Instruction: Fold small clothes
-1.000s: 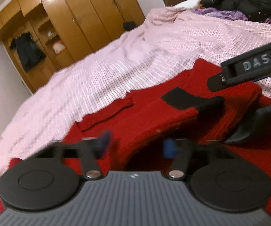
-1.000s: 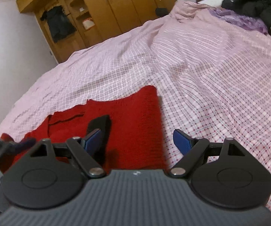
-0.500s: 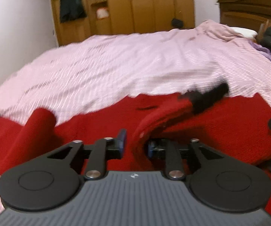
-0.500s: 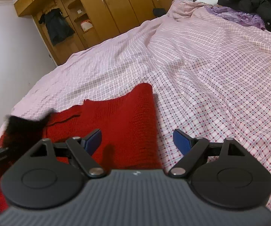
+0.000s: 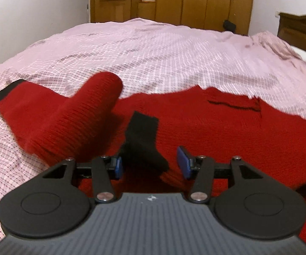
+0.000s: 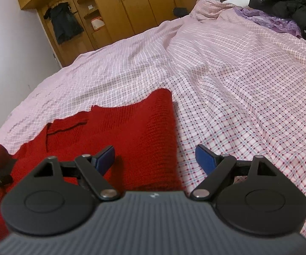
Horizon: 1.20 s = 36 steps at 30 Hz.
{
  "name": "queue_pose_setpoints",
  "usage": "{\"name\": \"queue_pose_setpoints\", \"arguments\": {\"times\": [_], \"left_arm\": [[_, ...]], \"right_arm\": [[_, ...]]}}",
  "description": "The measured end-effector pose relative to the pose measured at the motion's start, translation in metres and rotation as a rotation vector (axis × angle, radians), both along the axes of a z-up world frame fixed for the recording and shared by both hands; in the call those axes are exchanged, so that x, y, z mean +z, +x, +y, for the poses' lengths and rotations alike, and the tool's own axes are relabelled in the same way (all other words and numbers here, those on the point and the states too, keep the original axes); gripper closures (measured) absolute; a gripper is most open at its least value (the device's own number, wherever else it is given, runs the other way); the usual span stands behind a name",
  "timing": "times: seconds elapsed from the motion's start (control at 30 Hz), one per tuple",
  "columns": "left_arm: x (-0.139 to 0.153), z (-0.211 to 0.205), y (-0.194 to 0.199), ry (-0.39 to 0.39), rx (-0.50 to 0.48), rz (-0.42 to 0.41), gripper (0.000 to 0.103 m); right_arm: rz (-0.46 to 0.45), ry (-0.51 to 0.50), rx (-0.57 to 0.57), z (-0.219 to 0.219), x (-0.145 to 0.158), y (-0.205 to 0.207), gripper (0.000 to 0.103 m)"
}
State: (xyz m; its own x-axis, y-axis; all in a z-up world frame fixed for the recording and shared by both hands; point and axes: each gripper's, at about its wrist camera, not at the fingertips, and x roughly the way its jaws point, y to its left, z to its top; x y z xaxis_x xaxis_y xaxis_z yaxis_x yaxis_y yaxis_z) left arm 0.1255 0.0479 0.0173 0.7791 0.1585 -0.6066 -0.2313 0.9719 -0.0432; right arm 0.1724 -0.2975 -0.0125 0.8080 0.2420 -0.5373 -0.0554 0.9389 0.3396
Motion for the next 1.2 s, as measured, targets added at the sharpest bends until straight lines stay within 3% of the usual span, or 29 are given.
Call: {"name": "queue_pose_setpoints", "arguments": {"times": [0.33, 0.43, 0.53, 0.63, 0.83, 0.9, 1.0, 1.07, 1.13, 1.2], "left_arm": [[0.0, 0.021, 0.042, -0.034, -0.031, 0.048, 0.045], [-0.002, 0.019, 0.049, -0.01, -0.065, 0.048, 0.046], [-0.006, 0.015, 0.05, 0.013, -0.096, 0.04, 0.054], [-0.012, 0.01, 0.052, 0.06, -0.116, 0.042, 0.054], [-0.017, 0.017, 0.057, -0.006, -0.082, 0.061, 0.051], [-0.015, 0.015, 0.056, 0.008, -0.091, 0.055, 0.055], [-0.011, 0.008, 0.049, 0.072, -0.082, 0.018, 0.087], [-0.007, 0.008, 0.046, 0.075, -0.077, 0.001, 0.095], [-0.003, 0.009, 0.045, 0.07, -0.064, -0.02, 0.095], [0.002, 0.009, 0.044, 0.078, -0.055, -0.049, 0.096]], "right_arm": [[-0.016, -0.077, 0.049, 0.0, 0.024, 0.028, 0.019], [0.026, -0.059, 0.063, -0.005, 0.016, 0.047, 0.019], [0.065, -0.024, 0.073, -0.009, 0.003, 0.06, 0.019], [0.053, 0.017, 0.077, -0.013, -0.001, 0.061, 0.017], [0.02, 0.039, 0.081, -0.014, -0.001, 0.057, 0.017], [0.018, 0.038, 0.082, -0.013, -0.003, 0.056, 0.017], [0.02, 0.019, 0.088, -0.009, -0.004, 0.056, 0.018], [0.013, -0.01, 0.104, -0.005, -0.003, 0.056, 0.034], [-0.015, -0.033, 0.104, -0.001, -0.002, 0.053, 0.078], [-0.053, -0.012, 0.096, -0.002, 0.002, 0.048, 0.082]]}}
